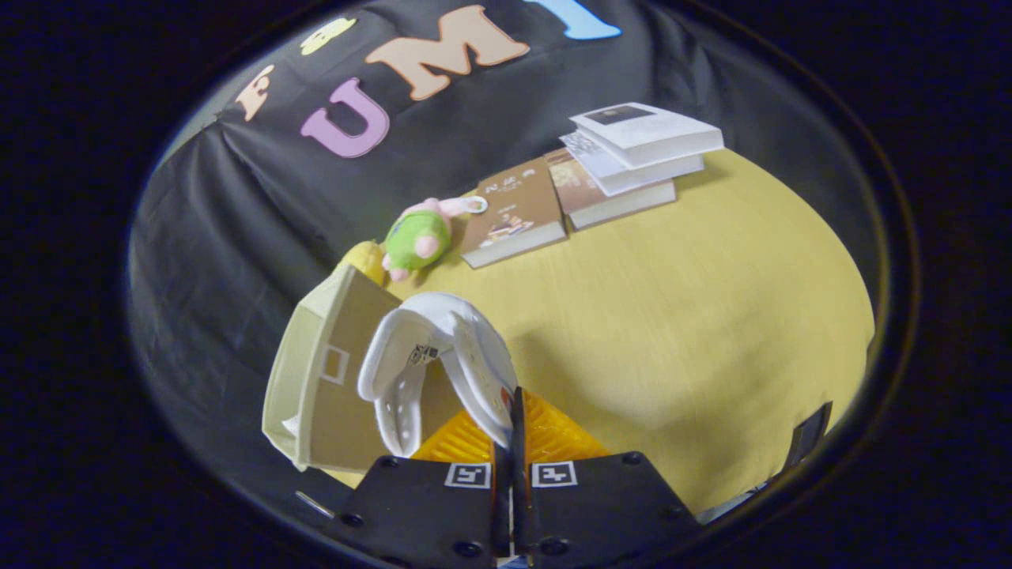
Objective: Open the storage box then place both shoes into the box .Put the left shoe in first, then the right shoe, with the right side of both shoes facing outward in a uniform manner.
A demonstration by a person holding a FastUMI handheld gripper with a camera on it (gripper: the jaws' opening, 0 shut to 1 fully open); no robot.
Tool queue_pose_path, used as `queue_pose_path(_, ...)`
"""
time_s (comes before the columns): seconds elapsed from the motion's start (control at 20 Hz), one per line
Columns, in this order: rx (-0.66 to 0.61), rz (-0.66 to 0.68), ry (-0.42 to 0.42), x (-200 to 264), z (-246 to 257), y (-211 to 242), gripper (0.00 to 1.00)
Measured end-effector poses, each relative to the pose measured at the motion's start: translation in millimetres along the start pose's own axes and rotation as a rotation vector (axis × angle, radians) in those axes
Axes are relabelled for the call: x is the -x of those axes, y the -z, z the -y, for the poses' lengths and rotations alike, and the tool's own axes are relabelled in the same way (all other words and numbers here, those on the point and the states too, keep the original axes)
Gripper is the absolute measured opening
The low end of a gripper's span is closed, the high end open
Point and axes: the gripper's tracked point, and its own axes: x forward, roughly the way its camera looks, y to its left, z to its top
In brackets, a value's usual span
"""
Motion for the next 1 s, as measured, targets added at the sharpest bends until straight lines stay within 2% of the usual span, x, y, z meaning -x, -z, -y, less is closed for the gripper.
queue_pose_path(0.25,0.05,-0.034,-0.143,36.5,-100.2,-3.0,0.05)
queue_pose_path(0.5,0.047,-0.08,-0.219,34.8,-178.4,-4.7,0.05)
queue_pose_path(0.7,0.038,-0.116,-0.199,4.4,-207.6,-1.8,0.05)
queue_pose_path(1.0,0.07,-0.141,-0.056,-53.4,-199.0,17.9,0.06)
